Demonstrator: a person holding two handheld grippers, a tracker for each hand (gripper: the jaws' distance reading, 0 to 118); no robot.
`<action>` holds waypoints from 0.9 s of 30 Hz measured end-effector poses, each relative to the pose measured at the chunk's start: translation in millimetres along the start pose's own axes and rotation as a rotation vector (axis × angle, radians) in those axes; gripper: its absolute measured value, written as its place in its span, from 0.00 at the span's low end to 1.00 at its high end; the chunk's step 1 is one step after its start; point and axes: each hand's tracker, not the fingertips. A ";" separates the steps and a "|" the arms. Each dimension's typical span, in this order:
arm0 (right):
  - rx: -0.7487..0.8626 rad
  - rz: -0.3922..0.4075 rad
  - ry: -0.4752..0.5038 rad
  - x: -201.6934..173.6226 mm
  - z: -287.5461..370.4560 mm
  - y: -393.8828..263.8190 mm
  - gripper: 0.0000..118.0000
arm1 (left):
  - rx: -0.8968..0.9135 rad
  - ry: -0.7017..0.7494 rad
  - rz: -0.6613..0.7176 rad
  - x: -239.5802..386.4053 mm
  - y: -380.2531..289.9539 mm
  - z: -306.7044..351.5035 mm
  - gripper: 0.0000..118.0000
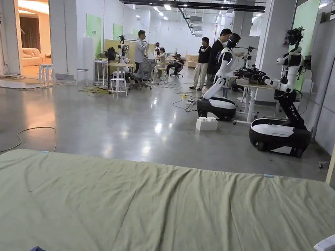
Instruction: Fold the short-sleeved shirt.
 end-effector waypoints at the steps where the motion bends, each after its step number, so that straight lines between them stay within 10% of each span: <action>1: 0.010 0.005 0.033 -8.8 0.7 0.3 0.01 | 0.000 -0.011 0.044 1.5 2.7 1.7 0.02; 4: 0.059 -0.057 -0.044 -10.7 2.8 -0.7 0.01 | 0.026 -0.037 0.205 -20.7 0.5 7.0 0.02; 7: 0.005 -0.411 -0.088 29.4 15.6 -13.9 0.01 | 0.027 0.011 0.598 -63.5 -8.1 11.3 0.02; 13: 0.011 -1.429 -0.256 73.5 38.0 -63.7 0.01 | 0.109 0.041 1.684 -104.3 -83.7 25.5 0.02; 16: -0.085 -1.848 -0.128 51.0 39.0 -87.3 0.00 | 0.054 0.014 1.675 -85.8 -82.4 25.6 0.02; 20: -0.048 -1.640 -0.219 59.0 39.9 -81.7 0.00 | 0.052 -0.004 1.611 -83.5 -74.7 30.7 0.02; 27: -0.035 -1.620 -0.196 59.7 41.3 -71.9 0.00 | 0.125 -0.007 1.618 -98.1 -75.0 35.9 0.02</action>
